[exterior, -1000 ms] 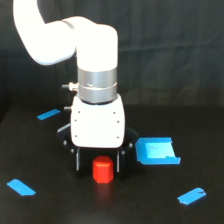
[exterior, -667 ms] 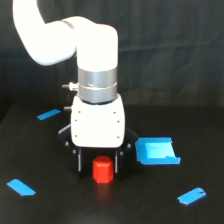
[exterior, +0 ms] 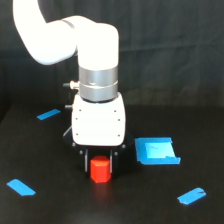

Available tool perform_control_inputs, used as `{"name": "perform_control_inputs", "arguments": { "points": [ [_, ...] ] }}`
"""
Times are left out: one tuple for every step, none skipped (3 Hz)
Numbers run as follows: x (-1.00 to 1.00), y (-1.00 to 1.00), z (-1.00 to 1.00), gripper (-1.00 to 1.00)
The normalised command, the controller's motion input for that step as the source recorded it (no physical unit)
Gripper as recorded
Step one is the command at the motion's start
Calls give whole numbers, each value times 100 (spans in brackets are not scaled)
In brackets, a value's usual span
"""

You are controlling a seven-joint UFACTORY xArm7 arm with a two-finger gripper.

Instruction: Pick up the red object from the table

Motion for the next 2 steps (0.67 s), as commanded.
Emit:
{"name": "perform_control_inputs", "arguments": {
  "points": [
    [6, 5, 1, -100],
    [-8, 7, 97, -97]
  ]
}}
